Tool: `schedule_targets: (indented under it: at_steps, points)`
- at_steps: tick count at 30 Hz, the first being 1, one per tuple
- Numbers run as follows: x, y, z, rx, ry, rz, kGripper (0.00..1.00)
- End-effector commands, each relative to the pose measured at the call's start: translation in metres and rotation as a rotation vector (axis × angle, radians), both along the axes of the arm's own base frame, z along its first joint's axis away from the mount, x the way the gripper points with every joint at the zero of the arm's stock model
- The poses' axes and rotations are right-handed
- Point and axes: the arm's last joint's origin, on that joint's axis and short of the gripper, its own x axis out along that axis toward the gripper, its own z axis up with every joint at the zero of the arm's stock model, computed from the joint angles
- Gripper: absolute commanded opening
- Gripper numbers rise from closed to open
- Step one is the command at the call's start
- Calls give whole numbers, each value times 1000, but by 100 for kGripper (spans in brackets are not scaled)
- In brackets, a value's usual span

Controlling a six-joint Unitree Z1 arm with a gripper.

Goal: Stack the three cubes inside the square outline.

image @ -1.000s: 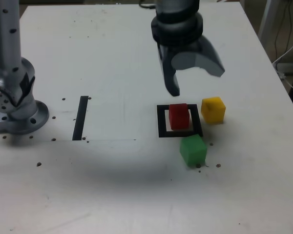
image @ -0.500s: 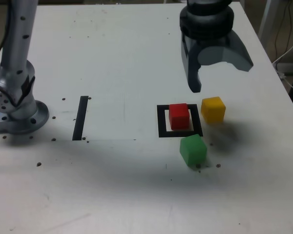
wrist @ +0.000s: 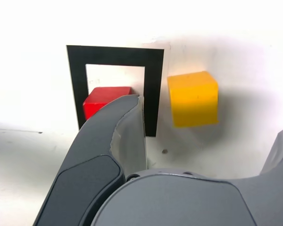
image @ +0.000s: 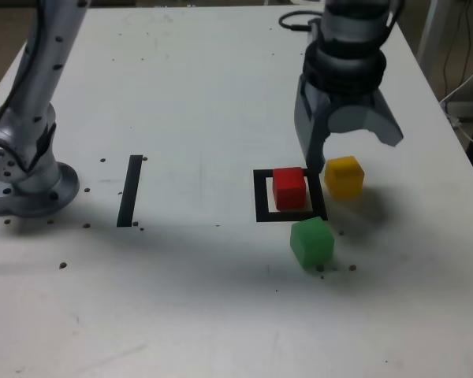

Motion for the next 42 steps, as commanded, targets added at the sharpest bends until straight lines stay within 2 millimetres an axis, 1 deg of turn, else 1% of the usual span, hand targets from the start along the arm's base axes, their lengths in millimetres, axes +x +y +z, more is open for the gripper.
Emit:
schedule_targets:
  at_steps: [1,8,16,20,23,28,34,36,42]
  points:
    - [4,1,-4,-1,-7,5,95]
    - [15,2,-19,2,-3,12,95]
    - [25,10,-40,18,13,26,94]
    - [29,11,-49,14,20,24,91]
    - [29,12,-50,2,22,17,85]
    - [29,14,-48,-8,22,0,72]
    - [27,15,-45,-4,33,-17,47]
    - [27,13,-45,-2,31,-23,40]
    - [30,10,-45,-7,13,-39,29]
